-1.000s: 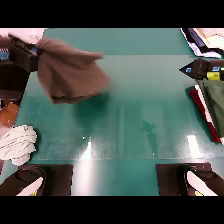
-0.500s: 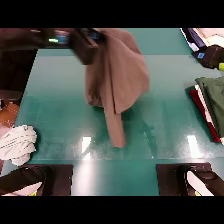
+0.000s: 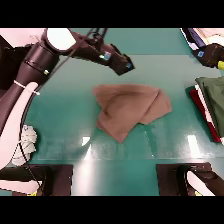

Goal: Fold the shirts.

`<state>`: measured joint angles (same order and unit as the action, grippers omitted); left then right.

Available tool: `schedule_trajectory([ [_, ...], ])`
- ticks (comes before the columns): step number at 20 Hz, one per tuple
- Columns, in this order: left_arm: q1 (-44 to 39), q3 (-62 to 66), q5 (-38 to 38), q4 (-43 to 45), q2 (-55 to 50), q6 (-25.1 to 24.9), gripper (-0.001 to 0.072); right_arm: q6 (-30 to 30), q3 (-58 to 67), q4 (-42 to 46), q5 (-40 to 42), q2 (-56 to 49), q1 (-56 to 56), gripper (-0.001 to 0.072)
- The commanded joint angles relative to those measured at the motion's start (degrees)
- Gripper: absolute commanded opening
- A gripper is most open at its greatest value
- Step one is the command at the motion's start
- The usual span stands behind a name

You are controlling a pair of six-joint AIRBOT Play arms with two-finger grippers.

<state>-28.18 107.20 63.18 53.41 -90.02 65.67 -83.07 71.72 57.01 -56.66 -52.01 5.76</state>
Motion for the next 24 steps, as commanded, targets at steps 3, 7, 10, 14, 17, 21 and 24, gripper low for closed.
schedule_trajectory([
  [3,15.8,-4.3,17.2,3.0,-0.5,3.6,0.0495,0.0,0.0,-0.1,-5.1,-3.2,-0.1,0.0019],
  [7,20.4,-21.2,16.5,2.4,-0.5,3.5,0.0495,0.0,0.0,0.0,-6.8,-3.6,0.0,0.0019],
  [10,19.6,-34.8,8.8,-4.2,-0.5,0.6,0.0495,0.0,0.0,0.0,-7.3,-3.6,0.0,0.0019],
  [14,19.6,-41.8,-0.4,-17.6,-0.5,-7.0,0.0495,0.0,0.0,0.0,-9.0,-3.6,0.0,0.0019],
  [17,19.1,-41.7,-6.6,-22.8,-0.5,-7.8,0.0496,0.0,0.0,0.0,-10.0,-3.6,0.0,0.0019],
  [21,14.3,-41.7,-16.3,-24.3,-0.5,-9.3,0.0495,0.0,0.0,0.0,-10.9,-3.6,0.0,0.0019],
  [24,11.1,-41.7,-22.4,-24.3,-0.5,-9.1,0.0492,0.0,0.0,0.1,-13.4,-3.6,0.0,0.0019],
])
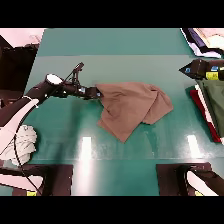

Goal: Fold the shirts.

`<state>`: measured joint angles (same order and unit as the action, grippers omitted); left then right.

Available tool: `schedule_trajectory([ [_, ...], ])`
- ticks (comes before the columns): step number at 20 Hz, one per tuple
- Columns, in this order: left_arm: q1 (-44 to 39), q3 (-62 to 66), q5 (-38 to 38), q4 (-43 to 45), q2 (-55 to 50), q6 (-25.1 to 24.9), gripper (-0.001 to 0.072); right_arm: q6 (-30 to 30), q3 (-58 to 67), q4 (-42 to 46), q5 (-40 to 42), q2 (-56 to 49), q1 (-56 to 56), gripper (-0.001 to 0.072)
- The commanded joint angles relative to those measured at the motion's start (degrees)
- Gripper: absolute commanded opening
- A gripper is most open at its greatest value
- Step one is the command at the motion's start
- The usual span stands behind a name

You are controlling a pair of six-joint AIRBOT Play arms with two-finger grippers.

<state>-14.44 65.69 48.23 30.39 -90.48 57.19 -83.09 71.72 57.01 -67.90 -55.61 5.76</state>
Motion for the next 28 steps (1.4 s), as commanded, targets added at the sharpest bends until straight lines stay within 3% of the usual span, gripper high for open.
schedule_trajectory([
  [1,-2.8,-0.2,-8.3,-1.4,0.0,-0.6,0.0367,0.0,-0.2,0.2,-3.4,0.0,0.0,0.0019],
  [2,-2.8,-0.2,-8.3,-1.8,0.0,-0.6,0.0131,0.0,-0.8,0.2,-4.3,0.0,0.0,0.0019],
  [3,-2.7,-0.2,-8.7,-2.1,0.0,-0.6,0.0037,0.0,-2.2,0.2,-5.1,0.0,0.0,0.0019],
  [6,-2.1,3.0,-5.0,-1.3,0.0,-0.6,0.0027,-0.4,-10.2,0.0,-6.5,0.0,0.0,0.0019],
  [9,-0.5,9.0,2.0,7.3,3.0,1.6,0.0027,-1.2,-20.1,0.0,-5.8,0.0,0.0,0.0023],
  [10,-0.2,10.7,3.5,11.0,5.1,3.5,0.0026,-1.6,-23.4,-0.2,-5.4,0.0,0.0,0.0154],
  [11,0.0,11.8,4.7,13.6,7.3,4.3,0.0027,-1.6,-26.3,-0.6,-5.1,0.0,-0.1,0.0438],
  [12,0.0,12.4,5.6,15.4,9.4,4.3,0.0027,-2.2,-29.1,-1.8,-4.9,0.0,0.0,0.0565],
  [19,0.0,12.6,10.9,16.8,14.6,4.3,0.0028,-2.0,-44.7,-21.2,21.9,-2.4,-9.5,0.0553],
  [26,0.0,12.6,15.4,17.2,14.6,4.4,0.0028,-1.9,-33.0,-21.5,34.7,-18.4,-22.7,0.055],
  [28,0.0,12.6,16.0,17.2,14.6,4.5,0.0028,-1.9,-29.6,-21.4,35.0,-22.2,-23.9,0.0434],
])
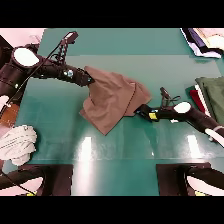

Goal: Fold the shirts.

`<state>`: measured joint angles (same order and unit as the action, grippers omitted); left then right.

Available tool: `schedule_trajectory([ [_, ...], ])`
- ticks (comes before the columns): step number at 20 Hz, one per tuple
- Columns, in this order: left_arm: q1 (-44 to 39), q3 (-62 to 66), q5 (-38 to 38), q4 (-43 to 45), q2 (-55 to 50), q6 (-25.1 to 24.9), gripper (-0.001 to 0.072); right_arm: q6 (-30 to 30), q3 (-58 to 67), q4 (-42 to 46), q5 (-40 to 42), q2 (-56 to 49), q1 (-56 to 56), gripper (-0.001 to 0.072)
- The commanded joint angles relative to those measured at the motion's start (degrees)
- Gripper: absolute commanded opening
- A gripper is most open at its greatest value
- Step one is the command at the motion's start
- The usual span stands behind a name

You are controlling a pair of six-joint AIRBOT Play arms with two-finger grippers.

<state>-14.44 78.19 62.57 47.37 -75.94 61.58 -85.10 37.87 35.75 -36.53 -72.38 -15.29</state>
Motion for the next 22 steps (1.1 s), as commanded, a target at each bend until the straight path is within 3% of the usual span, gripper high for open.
schedule_trajectory([
  [1,0.0,0.1,1.6,0.2,0.1,0.2,0.0028,0.1,5.6,-0.1,3.9,-6.8,-3.1,0.0428],
  [2,0.0,0.1,1.6,0.3,0.1,0.1,0.0028,0.1,6.8,0.3,3.8,-7.9,-3.3,0.0289],
  [3,0.0,0.2,1.7,0.7,0.1,0.2,0.0028,0.2,7.7,1.7,3.8,-8.2,-3.3,0.0084],
  [4,0.2,0.2,1.6,1.9,0.4,1.0,0.0028,0.1,8.5,3.8,3.7,-7.7,-3.2,0.0018],
  [8,4.0,3.1,0.6,10.9,7.0,4.5,0.0027,0.1,13.7,15.2,-4.4,1.5,2.6,0.0016],
  [13,6.7,10.3,2.4,12.5,18.9,4.4,0.0027,0.0,27.8,22.4,-17.4,16.9,13.7,0.0015],
  [19,6.7,18.2,14.0,11.5,26.4,4.7,0.0028,0.1,43.1,23.8,-26.1,25.1,18.1,0.0015],
  [22,6.7,23.8,20.8,12.3,26.4,4.7,0.0028,-0.7,49.2,33.1,-32.2,25.7,18.3,0.0014],
])
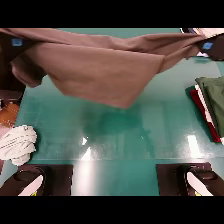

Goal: Fold the shirts.

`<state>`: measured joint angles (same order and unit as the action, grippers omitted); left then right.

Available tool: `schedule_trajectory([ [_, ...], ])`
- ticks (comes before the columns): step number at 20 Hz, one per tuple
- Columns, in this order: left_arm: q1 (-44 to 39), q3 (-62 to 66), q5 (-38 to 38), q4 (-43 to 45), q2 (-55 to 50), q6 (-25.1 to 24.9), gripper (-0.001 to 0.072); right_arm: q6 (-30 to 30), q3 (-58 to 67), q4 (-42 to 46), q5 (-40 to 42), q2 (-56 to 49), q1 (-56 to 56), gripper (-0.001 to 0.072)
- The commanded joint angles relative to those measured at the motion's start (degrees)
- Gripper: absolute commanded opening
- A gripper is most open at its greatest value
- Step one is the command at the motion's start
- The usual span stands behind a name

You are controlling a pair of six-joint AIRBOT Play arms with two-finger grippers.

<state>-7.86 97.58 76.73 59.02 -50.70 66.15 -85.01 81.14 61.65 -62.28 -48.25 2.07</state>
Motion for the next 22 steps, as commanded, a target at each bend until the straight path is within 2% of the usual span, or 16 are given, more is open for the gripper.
schedule_trajectory([
  [1,0.1,5.6,6.5,0.6,1.2,0.1,0.0028,-2.0,7.2,10.3,-8.2,1.6,0.9,0.0015],
  [6,0.1,6.2,6.5,0.9,1.2,0.1,0.0028,-3.1,9.1,18.2,-11.3,1.6,0.9,0.0015],
  [9,0.1,5.5,7.5,0.9,1.2,1.5,0.0028,-3.5,9.1,17.4,-12.0,0.0,0.7,0.0015],
  [13,0.1,-5.1,8.1,0.8,0.5,4.0,0.0028,-3.6,9.1,17.6,-13.3,-7.3,-4.8,0.0015],
  [15,0.1,-15.4,4.7,0.8,0.3,4.0,0.0029,-3.6,9.1,17.9,-12.5,-13.1,-7.6,0.0016],
  [18,0.1,-29.1,-5.0,0.9,-3.1,4.0,0.0029,-5.4,9.1,17.8,-10.0,-22.8,-8.4,0.0017],
  [22,0.1,-33.2,-16.6,0.7,-15.4,4.0,0.0039,-6.5,9.1,17.7,-5.7,-33.8,-8.3,0.002],
])
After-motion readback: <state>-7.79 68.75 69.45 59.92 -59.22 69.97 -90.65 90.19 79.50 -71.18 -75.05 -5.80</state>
